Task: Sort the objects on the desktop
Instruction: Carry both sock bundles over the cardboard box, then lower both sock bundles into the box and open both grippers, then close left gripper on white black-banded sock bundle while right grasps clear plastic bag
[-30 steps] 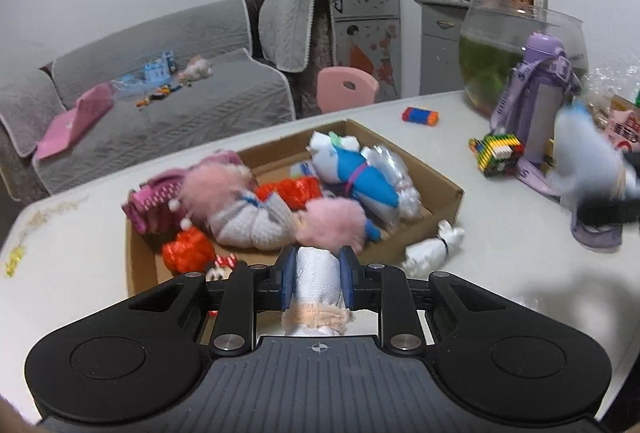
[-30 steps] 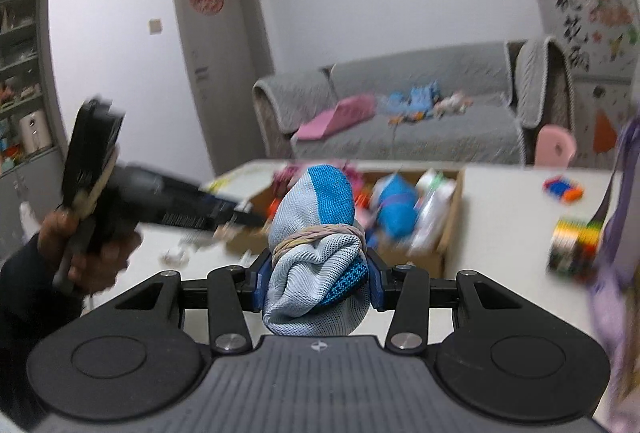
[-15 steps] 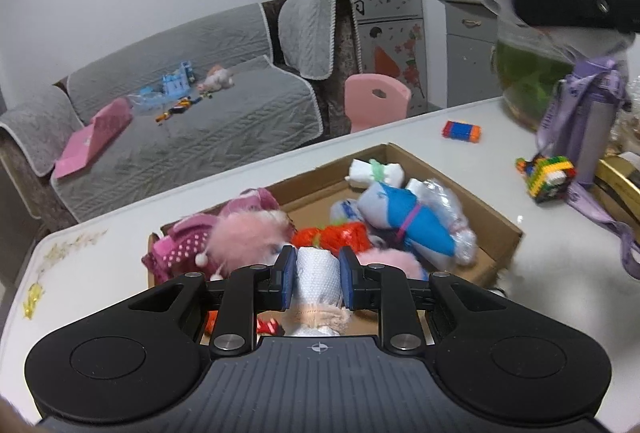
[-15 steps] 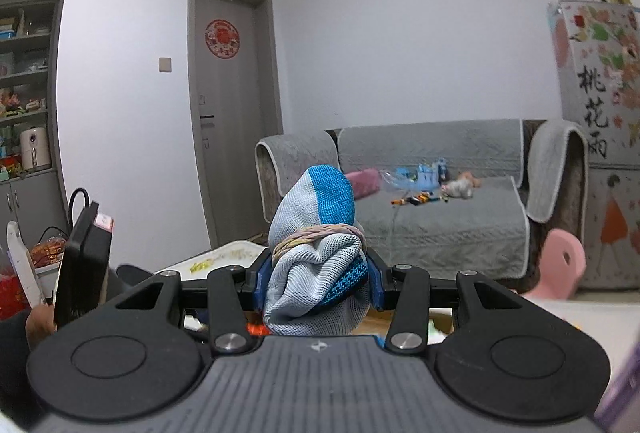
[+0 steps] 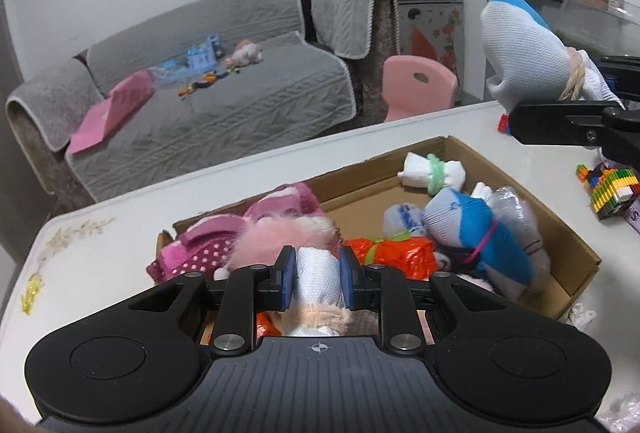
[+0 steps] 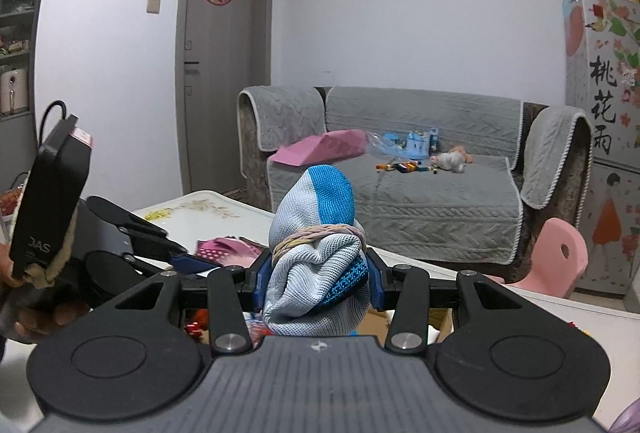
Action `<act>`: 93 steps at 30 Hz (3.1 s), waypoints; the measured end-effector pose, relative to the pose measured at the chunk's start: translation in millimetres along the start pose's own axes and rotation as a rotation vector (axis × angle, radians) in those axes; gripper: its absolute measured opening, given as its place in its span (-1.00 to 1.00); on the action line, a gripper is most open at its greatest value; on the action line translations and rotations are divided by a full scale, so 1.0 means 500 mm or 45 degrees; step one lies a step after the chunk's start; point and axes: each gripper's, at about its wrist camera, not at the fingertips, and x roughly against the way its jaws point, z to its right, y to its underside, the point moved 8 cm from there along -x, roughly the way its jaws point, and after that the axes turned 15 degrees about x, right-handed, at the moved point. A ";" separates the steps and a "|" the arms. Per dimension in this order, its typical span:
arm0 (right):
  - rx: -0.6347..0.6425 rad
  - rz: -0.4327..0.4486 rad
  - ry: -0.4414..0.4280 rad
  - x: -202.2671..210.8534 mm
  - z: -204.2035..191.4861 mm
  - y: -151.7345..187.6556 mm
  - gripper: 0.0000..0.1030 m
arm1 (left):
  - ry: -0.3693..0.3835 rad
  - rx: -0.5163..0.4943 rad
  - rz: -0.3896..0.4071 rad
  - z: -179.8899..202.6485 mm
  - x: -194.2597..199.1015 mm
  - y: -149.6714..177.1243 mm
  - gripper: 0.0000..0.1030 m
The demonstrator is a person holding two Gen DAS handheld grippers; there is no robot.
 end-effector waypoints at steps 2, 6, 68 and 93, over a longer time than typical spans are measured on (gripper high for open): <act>0.020 -0.010 0.012 -0.002 -0.005 -0.001 -0.19 | -0.022 0.000 -0.010 -0.008 -0.005 0.001 -0.43; 0.075 -0.049 0.019 -0.026 -0.017 -0.003 -0.19 | -0.043 -0.001 -0.037 -0.013 -0.015 0.008 -0.43; -0.011 -0.164 -0.318 0.152 -0.148 0.177 0.74 | 0.045 -0.165 -0.112 -0.030 0.142 0.217 0.91; -0.030 -0.296 -0.385 0.126 -0.164 0.229 -0.40 | 0.219 -0.152 -0.215 0.028 0.120 0.249 -0.39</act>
